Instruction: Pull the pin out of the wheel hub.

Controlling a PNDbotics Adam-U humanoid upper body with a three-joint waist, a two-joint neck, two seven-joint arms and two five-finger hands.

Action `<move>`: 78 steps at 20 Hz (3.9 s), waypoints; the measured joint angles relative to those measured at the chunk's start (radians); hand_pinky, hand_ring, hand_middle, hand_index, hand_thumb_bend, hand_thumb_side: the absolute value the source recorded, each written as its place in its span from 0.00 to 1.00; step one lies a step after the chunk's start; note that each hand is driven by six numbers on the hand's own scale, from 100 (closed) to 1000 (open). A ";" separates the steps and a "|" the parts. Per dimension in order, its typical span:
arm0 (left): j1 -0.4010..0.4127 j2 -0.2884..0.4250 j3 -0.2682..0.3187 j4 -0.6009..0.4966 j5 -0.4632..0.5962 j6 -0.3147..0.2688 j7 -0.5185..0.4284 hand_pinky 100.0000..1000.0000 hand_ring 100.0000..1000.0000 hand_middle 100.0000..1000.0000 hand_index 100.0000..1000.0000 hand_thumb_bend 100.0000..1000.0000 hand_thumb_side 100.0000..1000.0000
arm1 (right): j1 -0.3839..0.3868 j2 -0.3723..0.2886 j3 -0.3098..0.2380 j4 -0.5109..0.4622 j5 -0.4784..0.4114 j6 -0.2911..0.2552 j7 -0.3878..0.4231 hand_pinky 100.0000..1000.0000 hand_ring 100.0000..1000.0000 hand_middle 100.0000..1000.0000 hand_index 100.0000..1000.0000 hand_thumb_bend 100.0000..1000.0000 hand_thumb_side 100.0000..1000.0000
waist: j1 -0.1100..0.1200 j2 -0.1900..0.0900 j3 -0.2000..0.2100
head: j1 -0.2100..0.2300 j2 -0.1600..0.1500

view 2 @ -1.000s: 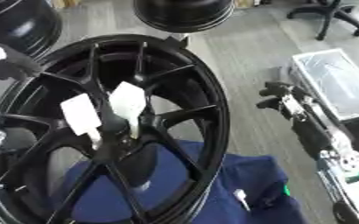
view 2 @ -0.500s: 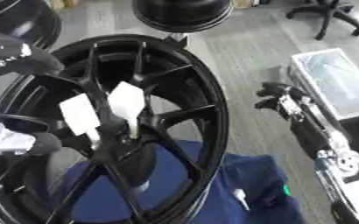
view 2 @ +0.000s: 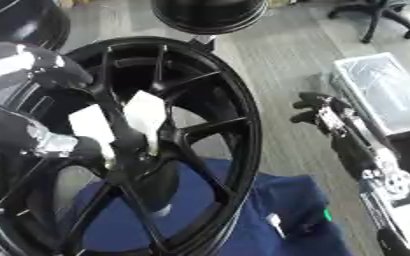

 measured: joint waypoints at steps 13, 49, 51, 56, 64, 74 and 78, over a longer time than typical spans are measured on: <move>0.006 -0.039 -0.011 0.131 -0.063 -0.011 -0.011 0.86 0.81 0.72 0.83 0.67 0.34 | 0.000 0.000 0.000 0.000 0.000 0.001 0.002 0.87 0.64 0.68 0.79 0.00 0.69 | 0.000 0.000 -0.006 | 0.004 0.000; -0.021 -0.042 -0.006 0.109 -0.115 -0.088 -0.088 0.81 0.73 0.60 0.65 0.34 0.06 | 0.001 -0.004 0.006 0.006 0.000 0.001 0.010 0.87 0.64 0.68 0.79 0.00 0.69 | 0.009 -0.005 -0.008 | 0.005 0.008; -0.021 -0.036 -0.007 0.104 -0.118 -0.096 -0.096 0.82 0.74 0.61 0.64 0.33 0.06 | 0.001 -0.007 0.006 0.006 0.000 0.001 0.010 0.87 0.64 0.68 0.79 0.00 0.69 | 0.010 -0.005 -0.006 | 0.005 0.009; -0.026 -0.022 -0.015 0.097 -0.135 -0.130 -0.130 0.83 0.75 0.63 0.66 0.37 0.08 | 0.002 -0.009 0.006 0.006 0.001 0.001 0.010 0.87 0.64 0.68 0.79 0.00 0.69 | 0.012 -0.007 -0.004 | 0.005 0.009; -0.028 -0.020 -0.018 0.101 -0.171 -0.165 -0.165 0.83 0.75 0.62 0.66 0.35 0.06 | 0.002 -0.009 0.006 0.006 0.003 0.001 0.010 0.87 0.64 0.68 0.79 0.00 0.69 | 0.013 -0.007 -0.003 | 0.013 0.009; -0.030 -0.021 -0.018 0.105 -0.178 -0.174 -0.175 0.82 0.73 0.58 0.55 0.10 0.00 | 0.001 -0.009 0.006 0.007 0.003 0.001 0.010 0.87 0.64 0.68 0.79 0.00 0.69 | 0.013 -0.007 -0.005 | 0.013 0.009; -0.032 -0.021 -0.020 0.105 -0.178 -0.187 -0.187 0.81 0.72 0.56 0.45 0.08 0.00 | 0.001 -0.009 0.006 0.007 0.003 0.001 0.010 0.87 0.64 0.68 0.79 0.00 0.69 | 0.013 -0.007 -0.005 | 0.016 0.009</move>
